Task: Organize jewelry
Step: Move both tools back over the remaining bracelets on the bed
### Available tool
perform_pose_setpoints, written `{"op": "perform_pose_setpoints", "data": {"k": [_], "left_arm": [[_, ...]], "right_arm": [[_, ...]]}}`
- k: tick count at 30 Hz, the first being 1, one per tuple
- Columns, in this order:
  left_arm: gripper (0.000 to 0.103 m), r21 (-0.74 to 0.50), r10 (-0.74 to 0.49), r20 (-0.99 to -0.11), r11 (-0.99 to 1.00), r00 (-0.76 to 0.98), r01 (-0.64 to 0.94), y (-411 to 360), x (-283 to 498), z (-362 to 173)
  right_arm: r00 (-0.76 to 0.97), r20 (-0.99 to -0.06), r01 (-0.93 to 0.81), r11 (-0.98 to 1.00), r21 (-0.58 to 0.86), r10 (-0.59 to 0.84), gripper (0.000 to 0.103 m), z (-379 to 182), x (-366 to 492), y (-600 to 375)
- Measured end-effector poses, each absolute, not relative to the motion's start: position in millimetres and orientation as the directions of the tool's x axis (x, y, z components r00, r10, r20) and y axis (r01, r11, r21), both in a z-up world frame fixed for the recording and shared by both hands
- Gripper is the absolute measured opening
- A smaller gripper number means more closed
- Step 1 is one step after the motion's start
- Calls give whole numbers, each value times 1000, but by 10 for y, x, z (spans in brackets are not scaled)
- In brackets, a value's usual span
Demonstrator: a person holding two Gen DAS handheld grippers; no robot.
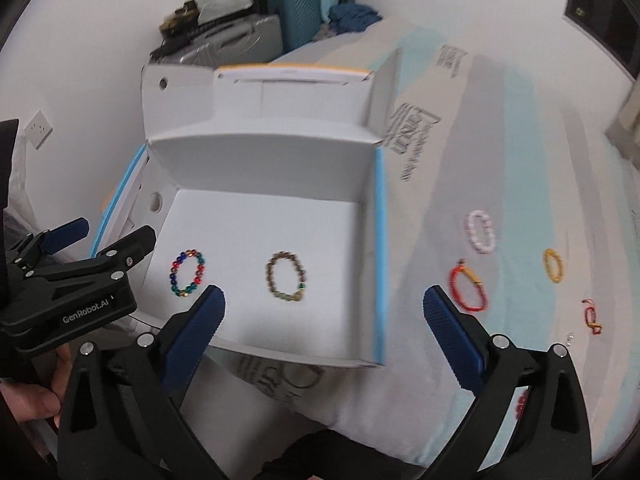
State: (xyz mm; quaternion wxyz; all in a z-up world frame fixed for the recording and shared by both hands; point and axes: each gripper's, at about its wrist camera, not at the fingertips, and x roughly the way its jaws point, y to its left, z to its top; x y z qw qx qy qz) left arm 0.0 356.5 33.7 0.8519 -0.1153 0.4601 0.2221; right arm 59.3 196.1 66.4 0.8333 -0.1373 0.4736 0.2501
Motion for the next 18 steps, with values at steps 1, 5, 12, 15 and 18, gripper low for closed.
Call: {"op": "perform_pose_setpoints", "data": {"k": [1, 5, 12, 15, 18], "left_arm": [[97, 1, 268, -829, 878, 491, -478, 3486, 20, 364], [97, -17, 249, -805, 898, 538, -439, 3175, 106, 444], [97, -6, 185, -790, 951, 584, -310, 2385, 405, 477], [97, -5, 150, -789, 968, 595, -250, 2012, 550, 460], [97, 5, 119, -790, 982, 601, -189, 1649, 689, 410]], "right_arm": [[446, -848, -534, 846, 4, 286, 95, 706, 596, 1841], [483, -830, -494, 870, 6, 280, 95, 757, 627, 1458], [535, -812, -401, 916, -3, 232, 95, 801, 732, 610], [548, -811, -353, 936, -2, 205, 95, 778, 785, 221], [549, -817, -308, 951, 0, 178, 95, 707, 834, -127]]}}
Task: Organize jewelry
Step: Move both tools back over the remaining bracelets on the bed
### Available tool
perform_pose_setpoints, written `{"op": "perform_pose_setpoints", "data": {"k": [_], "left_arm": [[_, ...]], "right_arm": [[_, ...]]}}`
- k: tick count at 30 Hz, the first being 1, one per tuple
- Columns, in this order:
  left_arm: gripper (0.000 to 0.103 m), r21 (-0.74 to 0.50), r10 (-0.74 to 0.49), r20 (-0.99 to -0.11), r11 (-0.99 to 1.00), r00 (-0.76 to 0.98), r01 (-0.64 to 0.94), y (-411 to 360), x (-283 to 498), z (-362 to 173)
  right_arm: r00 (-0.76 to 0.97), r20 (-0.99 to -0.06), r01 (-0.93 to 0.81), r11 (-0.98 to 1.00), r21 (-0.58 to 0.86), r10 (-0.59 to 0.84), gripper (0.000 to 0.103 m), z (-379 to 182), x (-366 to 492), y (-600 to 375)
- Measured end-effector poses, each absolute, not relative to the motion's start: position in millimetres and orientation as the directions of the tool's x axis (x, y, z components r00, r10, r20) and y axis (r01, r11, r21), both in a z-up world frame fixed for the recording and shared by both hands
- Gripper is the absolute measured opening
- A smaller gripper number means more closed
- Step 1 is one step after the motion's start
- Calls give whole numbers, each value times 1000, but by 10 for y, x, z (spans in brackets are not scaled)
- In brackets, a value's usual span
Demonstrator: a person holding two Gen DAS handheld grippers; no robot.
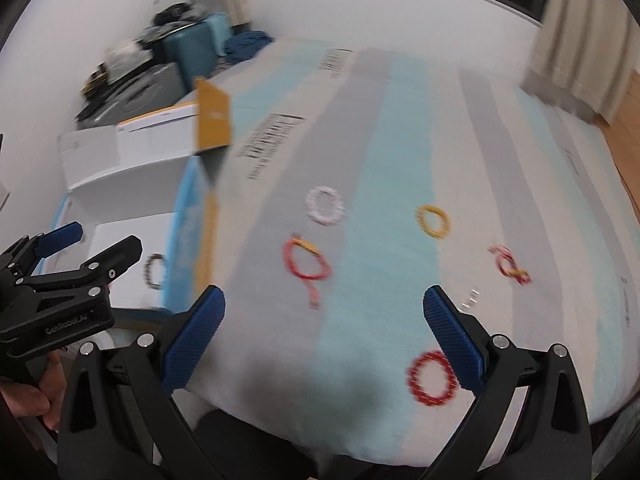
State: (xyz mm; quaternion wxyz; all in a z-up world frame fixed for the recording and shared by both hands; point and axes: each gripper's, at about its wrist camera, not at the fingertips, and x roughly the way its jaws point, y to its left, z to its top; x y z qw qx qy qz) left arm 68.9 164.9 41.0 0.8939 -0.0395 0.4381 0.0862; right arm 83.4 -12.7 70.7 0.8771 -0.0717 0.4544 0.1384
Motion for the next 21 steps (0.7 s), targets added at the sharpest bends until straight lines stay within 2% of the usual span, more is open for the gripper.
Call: {"op": "perform_pose_setpoints", "data": {"k": [6, 11, 21], "left_arm": [[97, -28, 31, -793, 996, 609, -86, 1084, 986, 257], [97, -6, 19, -809, 999, 587, -40, 763, 1319, 26], [97, 15, 30, -859, 999, 511, -34, 622, 1743, -615]], "right_arm": [[544, -830, -234, 972, -7, 125, 95, 522, 900, -736], [519, -849, -180, 984, 0, 95, 95, 276, 945, -1173], [430, -900, -126, 992, 18, 71, 95, -357, 1019, -1577]]}}
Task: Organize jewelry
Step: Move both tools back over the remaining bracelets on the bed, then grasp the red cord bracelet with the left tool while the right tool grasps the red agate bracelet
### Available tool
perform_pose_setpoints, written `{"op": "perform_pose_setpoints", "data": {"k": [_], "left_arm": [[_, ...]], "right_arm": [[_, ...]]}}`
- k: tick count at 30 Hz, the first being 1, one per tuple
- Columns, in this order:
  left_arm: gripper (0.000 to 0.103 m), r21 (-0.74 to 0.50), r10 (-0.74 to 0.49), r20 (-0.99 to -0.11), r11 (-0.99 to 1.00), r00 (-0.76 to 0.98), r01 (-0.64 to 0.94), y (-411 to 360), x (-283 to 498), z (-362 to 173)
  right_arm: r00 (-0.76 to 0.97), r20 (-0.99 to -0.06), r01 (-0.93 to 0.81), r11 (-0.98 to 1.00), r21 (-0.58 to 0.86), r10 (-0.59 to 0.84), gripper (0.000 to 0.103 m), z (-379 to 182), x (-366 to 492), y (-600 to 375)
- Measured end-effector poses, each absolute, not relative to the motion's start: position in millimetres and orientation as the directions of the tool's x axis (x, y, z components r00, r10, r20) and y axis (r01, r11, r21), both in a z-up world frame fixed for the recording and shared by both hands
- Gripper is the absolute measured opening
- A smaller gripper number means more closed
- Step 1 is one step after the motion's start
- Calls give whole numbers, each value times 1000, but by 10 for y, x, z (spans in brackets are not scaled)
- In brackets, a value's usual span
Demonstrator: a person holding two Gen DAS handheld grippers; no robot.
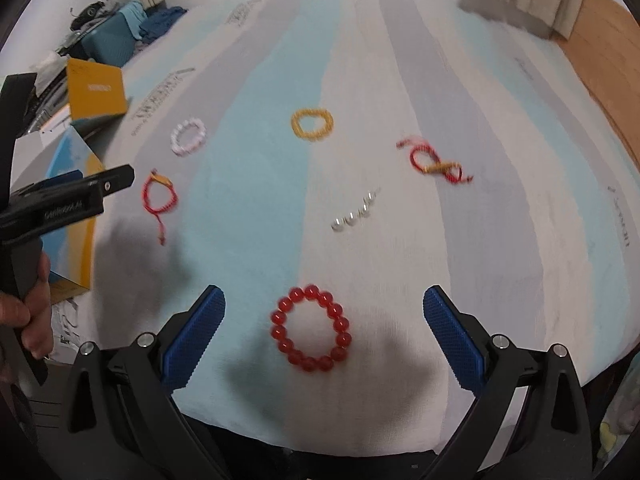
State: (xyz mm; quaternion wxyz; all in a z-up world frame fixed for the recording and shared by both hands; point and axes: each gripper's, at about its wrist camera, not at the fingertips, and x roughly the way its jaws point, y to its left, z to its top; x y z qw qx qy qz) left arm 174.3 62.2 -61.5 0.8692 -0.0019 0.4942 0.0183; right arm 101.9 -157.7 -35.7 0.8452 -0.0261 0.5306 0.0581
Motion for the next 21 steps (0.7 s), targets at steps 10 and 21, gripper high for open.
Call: {"op": "perform_pose_setpoints", "data": {"k": [10, 21], "left_arm": [[97, 39, 53, -895, 998, 444, -40, 664, 2028, -1143], [97, 53, 55, -918, 998, 392, -16, 644, 2162, -1546]], "right_arm": [[354, -932, -121, 992, 38, 78, 95, -845, 1047, -1568], [299, -950, -140, 989, 51, 92, 95, -1174, 1076, -1485]]}}
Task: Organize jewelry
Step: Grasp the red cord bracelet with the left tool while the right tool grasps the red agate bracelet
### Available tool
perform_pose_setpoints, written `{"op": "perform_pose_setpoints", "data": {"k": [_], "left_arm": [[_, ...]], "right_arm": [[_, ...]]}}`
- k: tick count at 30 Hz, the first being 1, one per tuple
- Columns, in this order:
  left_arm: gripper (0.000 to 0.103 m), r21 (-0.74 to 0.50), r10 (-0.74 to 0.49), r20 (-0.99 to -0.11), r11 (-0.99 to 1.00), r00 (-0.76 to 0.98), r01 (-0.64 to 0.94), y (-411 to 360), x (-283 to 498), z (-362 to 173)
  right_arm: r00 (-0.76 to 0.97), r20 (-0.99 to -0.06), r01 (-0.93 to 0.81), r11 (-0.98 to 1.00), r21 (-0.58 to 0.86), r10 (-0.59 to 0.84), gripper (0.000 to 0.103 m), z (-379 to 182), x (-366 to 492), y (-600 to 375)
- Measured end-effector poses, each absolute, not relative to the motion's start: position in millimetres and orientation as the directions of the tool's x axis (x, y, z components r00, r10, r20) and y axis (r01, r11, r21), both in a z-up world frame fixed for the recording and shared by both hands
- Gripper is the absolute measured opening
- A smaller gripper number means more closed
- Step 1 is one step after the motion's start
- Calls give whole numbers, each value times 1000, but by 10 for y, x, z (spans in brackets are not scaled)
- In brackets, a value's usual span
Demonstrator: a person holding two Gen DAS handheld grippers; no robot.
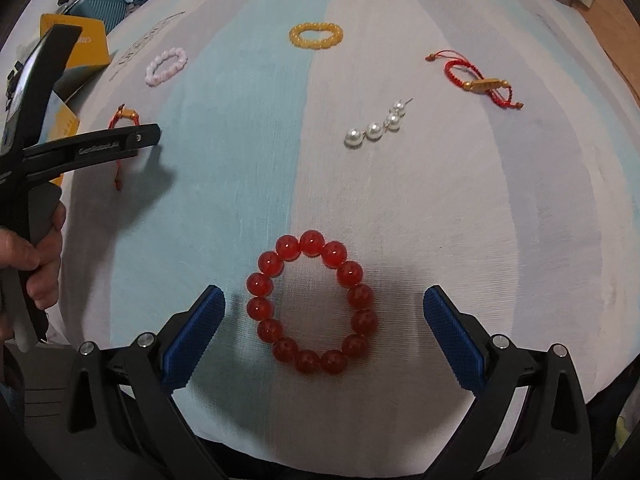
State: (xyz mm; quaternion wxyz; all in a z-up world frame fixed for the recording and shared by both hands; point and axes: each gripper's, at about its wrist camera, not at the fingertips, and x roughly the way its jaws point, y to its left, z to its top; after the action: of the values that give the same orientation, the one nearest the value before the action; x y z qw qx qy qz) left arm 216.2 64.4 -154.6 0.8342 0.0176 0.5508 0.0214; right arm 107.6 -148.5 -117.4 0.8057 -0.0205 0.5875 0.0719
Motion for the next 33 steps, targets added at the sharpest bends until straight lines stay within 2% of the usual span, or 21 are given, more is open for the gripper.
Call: {"op": "perform_pose_setpoints", "data": {"k": [3, 6, 9, 12, 14, 18, 20, 21, 26, 29, 30, 32, 33], "left_arm": [[98, 51, 54, -916, 999, 398, -18, 661, 2183, -1588], [96, 18, 29, -916, 999, 399, -32, 721, 2203, -1586], [90, 4, 21, -915, 999, 402, -42, 773, 2216, -1580], [83, 15, 28, -914, 999, 405, -35, 775, 2195, -1575], [75, 17, 27, -913, 999, 406, -28, 776, 2180, -1565], [62, 14, 18, -916, 1000, 401, -12, 776, 2163, -1538], [51, 11, 13, -917, 1000, 398, -5, 762, 2144, -1525], [48, 11, 11, -918, 1000, 396, -2, 759, 2136, -1513], [19, 6, 3, -920, 1000, 391, 7, 775, 2101, -1454], [12, 7, 0, -919, 1000, 395, 16, 777, 2079, -1421], [11, 10, 2, -917, 1000, 398, 18, 774, 2064, -1408], [9, 7, 0, -915, 1000, 403, 16, 779, 2042, -1393], [9, 5, 0, -914, 1000, 406, 13, 778, 2022, -1380]], "right_arm": [[289, -952, -144, 988, 56, 96, 93, -1228, 1086, -1464], [269, -959, -148, 988, 51, 90, 83, -1302, 1089, -1460], [276, -957, -147, 988, 54, 94, 78, -1317, 1058, -1496], [279, -956, -136, 989, 55, 91, 67, -1311, 1065, -1534], [282, -955, -132, 990, 53, 89, 55, -1302, 1055, -1560], [288, -954, -137, 990, 44, 82, 43, -1289, 1043, -1571], [290, -953, -137, 990, 45, 84, 36, -1274, 1038, -1584], [290, -953, -136, 990, 47, 85, 35, -1269, 1039, -1600], [283, -955, -119, 991, 62, 94, 28, -1241, 1043, -1628], [288, -954, -121, 992, 48, 82, 23, -1215, 1027, -1623], [291, -953, -121, 992, 47, 81, 22, -1207, 1037, -1609], [300, -950, -120, 991, 54, 88, 14, -1188, 1034, -1614], [304, -948, -117, 991, 61, 94, 14, -1177, 1024, -1635]]}}
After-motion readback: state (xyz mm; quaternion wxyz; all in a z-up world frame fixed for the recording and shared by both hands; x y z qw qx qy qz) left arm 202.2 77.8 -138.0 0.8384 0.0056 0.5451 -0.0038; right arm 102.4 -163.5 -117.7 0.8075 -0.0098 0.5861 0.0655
